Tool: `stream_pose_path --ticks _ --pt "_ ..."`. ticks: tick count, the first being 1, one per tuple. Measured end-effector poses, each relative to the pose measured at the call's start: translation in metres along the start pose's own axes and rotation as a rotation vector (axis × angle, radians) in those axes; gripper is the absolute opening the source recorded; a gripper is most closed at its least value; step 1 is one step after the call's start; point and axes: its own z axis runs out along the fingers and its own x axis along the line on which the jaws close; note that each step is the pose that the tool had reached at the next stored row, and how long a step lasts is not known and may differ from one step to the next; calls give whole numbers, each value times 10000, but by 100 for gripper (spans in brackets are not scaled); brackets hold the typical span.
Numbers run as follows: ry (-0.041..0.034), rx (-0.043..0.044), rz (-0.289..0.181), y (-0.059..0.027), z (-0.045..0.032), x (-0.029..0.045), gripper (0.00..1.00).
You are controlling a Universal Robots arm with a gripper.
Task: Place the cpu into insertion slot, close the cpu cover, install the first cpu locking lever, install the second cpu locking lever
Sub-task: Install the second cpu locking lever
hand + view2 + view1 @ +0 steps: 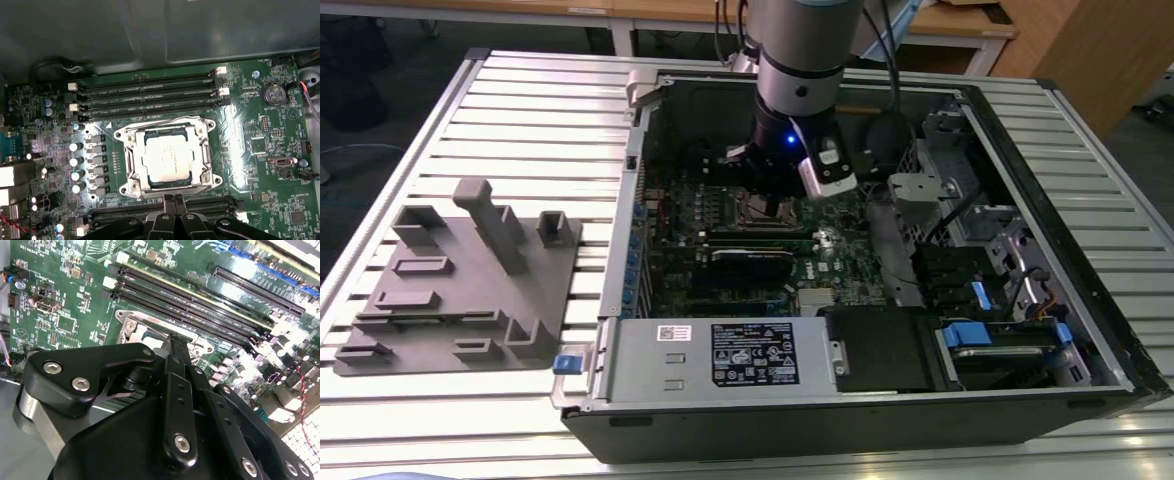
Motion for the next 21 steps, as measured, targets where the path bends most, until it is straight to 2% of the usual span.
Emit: stream_pose_path --ticks 8,13,21 --pt "-1 4 0 -13 -2 -2 11" --pt "-1 4 1 -10 -54 -2 11" --pt "-2 3 0 -13 -53 21 11"
